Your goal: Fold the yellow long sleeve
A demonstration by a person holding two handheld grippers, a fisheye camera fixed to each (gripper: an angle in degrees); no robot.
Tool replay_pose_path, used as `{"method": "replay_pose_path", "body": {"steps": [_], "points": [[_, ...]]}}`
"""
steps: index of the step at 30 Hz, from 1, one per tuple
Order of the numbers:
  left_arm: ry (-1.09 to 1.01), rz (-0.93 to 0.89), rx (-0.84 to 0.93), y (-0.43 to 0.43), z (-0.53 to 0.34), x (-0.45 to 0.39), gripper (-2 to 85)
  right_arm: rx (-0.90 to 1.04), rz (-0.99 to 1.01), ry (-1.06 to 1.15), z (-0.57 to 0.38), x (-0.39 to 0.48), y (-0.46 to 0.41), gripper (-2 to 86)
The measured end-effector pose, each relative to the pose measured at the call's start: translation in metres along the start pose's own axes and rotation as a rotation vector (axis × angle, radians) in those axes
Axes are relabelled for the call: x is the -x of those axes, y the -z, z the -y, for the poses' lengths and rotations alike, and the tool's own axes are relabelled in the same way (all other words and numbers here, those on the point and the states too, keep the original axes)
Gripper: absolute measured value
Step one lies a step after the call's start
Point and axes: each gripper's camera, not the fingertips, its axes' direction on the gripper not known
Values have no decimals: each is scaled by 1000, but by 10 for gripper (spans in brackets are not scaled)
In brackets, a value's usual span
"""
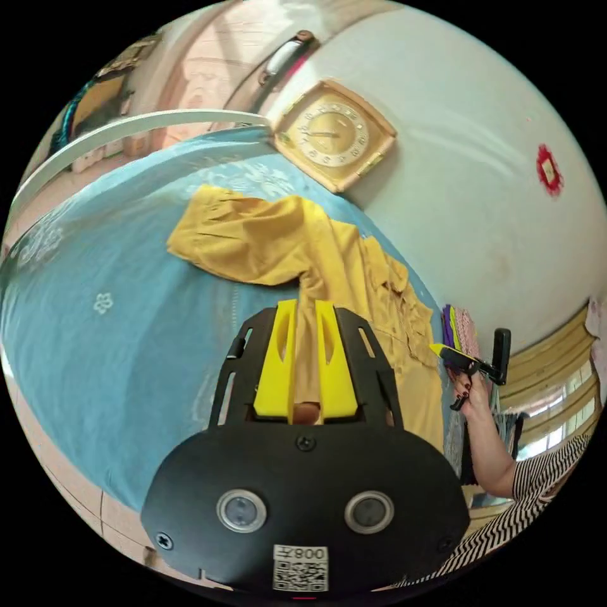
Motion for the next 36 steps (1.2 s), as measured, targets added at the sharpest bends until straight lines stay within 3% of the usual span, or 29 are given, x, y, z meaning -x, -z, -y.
{"method": "replay_pose_path", "body": {"steps": [6, 17, 28, 36], "points": [[241, -80, -47, 26, 26, 84, 76, 77, 66, 165, 97, 85, -100, 56], [219, -229, -72, 45, 52, 132, 55, 265, -70, 332, 228, 206, -282, 97], [198, -265, -96, 63, 51, 154, 15, 338, -198, 363, 266, 248, -382, 99], [192, -262, -95, 69, 46, 156, 11, 273, -337, 423, 258, 263, -392, 59]]}}
